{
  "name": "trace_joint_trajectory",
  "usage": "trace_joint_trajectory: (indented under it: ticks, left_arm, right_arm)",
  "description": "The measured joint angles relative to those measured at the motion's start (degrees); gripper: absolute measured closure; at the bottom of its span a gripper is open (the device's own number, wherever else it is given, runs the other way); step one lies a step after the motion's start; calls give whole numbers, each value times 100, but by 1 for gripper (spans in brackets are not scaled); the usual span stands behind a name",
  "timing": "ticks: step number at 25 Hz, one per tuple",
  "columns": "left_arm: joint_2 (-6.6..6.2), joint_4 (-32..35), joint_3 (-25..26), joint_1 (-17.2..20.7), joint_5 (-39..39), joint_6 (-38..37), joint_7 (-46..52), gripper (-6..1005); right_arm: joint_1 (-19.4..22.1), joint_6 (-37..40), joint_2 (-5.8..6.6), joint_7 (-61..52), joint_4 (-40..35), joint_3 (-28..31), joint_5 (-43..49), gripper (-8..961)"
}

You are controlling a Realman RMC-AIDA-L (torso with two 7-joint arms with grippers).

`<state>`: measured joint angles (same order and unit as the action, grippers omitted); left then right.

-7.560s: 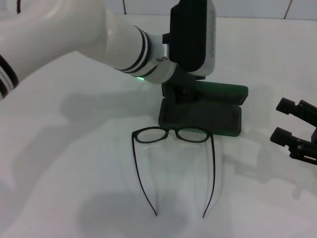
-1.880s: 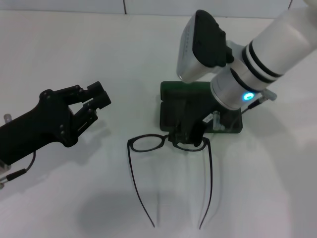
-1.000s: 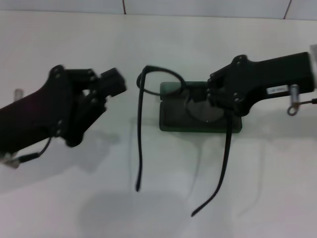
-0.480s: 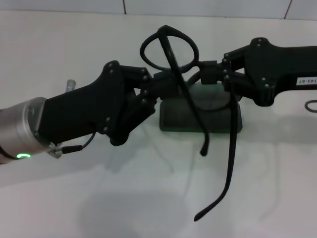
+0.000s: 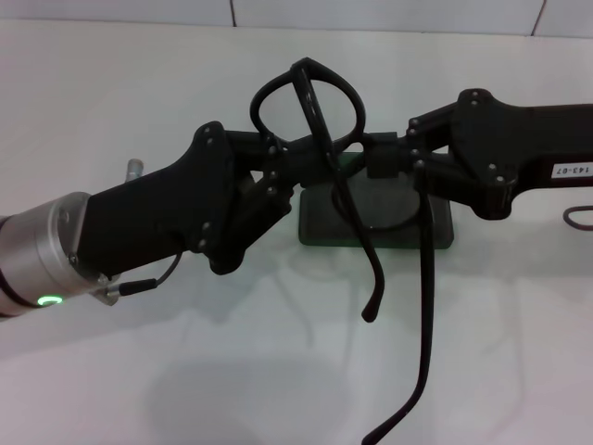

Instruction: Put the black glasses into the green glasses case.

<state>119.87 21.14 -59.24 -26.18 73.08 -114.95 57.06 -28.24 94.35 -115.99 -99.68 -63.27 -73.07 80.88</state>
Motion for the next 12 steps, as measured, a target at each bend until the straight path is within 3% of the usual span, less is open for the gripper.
trace_joint_trajectory:
  ticks: [8, 12]
  left_arm:
    - [-61, 248, 3, 294, -167, -141, 96, 966]
    - [-31, 488, -389, 335, -290, -155, 218, 966]
  right_arm:
    - [81, -108, 9, 97, 192, 70, -16, 917]
    - [-61, -273, 4, 255, 499, 40, -20, 917]
